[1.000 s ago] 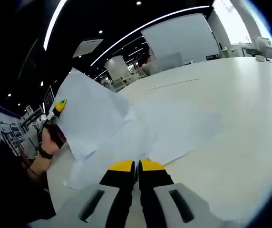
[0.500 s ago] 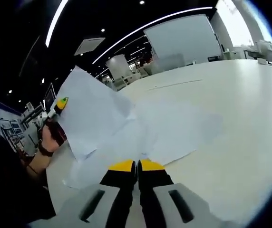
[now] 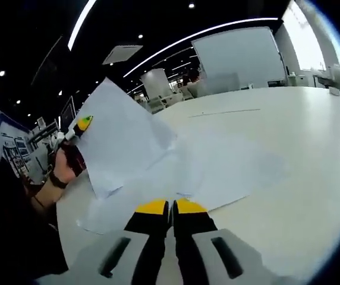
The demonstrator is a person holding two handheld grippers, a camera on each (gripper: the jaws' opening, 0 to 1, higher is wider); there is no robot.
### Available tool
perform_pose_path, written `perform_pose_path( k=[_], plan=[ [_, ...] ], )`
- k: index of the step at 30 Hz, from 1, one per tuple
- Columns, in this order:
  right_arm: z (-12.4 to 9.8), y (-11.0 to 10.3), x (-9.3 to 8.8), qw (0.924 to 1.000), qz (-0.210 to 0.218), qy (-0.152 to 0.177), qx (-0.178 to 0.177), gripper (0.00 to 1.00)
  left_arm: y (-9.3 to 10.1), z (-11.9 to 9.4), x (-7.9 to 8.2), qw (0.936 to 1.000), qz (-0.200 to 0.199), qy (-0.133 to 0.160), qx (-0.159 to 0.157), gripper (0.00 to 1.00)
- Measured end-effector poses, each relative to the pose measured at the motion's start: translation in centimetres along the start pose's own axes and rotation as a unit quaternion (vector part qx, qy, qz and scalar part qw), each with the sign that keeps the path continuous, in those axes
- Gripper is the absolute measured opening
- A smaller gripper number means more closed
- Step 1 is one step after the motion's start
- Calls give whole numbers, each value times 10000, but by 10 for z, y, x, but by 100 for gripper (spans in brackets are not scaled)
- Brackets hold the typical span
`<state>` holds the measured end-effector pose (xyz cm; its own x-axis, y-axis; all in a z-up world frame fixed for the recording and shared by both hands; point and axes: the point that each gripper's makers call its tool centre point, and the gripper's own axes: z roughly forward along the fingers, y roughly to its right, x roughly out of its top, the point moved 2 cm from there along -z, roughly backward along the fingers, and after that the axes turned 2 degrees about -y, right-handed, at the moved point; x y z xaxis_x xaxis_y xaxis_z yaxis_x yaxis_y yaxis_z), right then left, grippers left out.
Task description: Organize the stack of printing papers by aligning and flattening the scattered papers on the table
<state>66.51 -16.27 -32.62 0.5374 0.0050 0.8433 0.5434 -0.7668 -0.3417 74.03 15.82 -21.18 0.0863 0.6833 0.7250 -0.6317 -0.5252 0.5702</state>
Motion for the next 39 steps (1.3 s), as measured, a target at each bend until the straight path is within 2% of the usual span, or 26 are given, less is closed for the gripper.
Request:
perform_pose_path(
  k=[16,39],
  plan=[
    [-3,-3,2,9999,-142,71,56,0,1,0,0,10000,-7,16,-11,6],
    [-10,-9,12,9987,-365,335,128,0,1,-1,1,10000,-7,44,-16,6]
  ],
)
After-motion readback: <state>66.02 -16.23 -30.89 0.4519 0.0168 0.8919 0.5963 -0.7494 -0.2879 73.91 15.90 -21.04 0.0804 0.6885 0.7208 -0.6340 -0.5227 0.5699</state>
